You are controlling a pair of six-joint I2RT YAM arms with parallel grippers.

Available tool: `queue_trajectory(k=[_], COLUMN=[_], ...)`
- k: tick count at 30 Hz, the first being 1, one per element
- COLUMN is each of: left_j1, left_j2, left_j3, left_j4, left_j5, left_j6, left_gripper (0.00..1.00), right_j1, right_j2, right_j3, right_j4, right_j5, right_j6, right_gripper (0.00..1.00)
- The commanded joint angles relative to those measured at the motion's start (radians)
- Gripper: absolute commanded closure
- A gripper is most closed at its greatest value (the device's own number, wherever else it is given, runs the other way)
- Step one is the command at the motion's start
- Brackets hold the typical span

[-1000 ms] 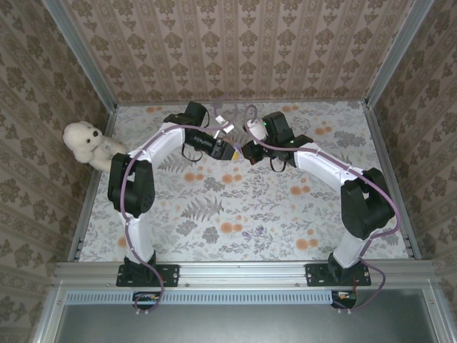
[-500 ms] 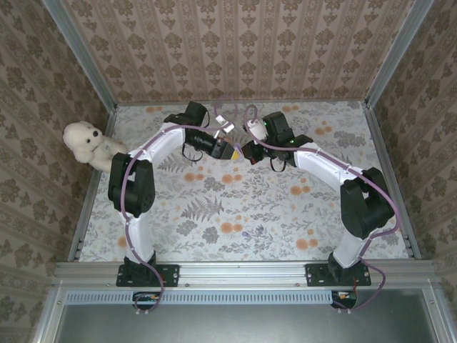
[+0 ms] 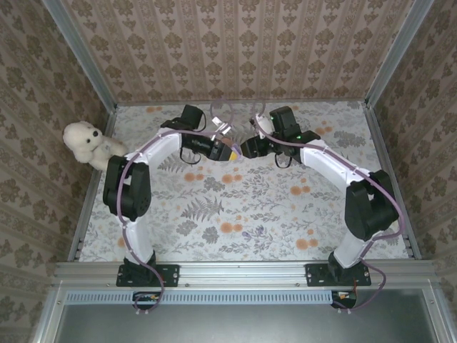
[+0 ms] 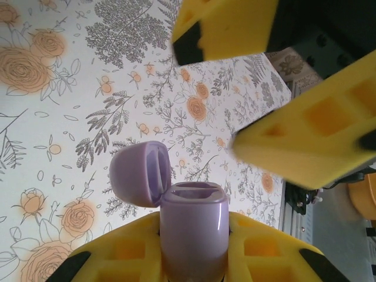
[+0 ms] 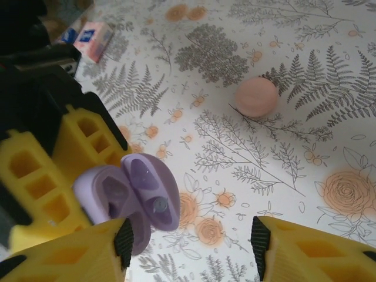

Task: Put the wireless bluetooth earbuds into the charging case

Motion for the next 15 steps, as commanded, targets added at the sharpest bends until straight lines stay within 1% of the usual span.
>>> queue_trajectory(k=[1, 3, 9, 13, 15], left_j1=[0.012, 0.014, 0.017, 0.018, 0.016], left_j2=[-0.068, -0.095, -0.180, -0.237, -0.265], left_j3=[-0.041, -0.072, -0.183, -0.293, -0.357], left_j4=[0.103, 0.156, 0.357, 0.563, 0.678], left_j5=[-0.007, -0.026, -0.088, -0.158, -0.205], left_j6=[-0.045, -0.067, -0.151, -0.236, -0.279], left_gripper=[1.00, 1.00, 1.00, 1.00, 1.00], right_j1=[-0.013, -0.016, -0.010, 0.027, 0.065], right_j2=[-0.112, -0.153, -0.237, -0.267, -0.273], right_j3=[-0.005, -0.025, -0.112, -0.202, -0.254], right_j4=[-0.040, -0.066, -0.204, -0.254, -0.279], right_j5=[-0.072, -0.047, 0.083, 0.178, 0.193], right_j6=[0.072, 0.117, 0.292, 0.381, 0.410], right_gripper=[0.35, 0.33, 0.33, 0.33, 0.34])
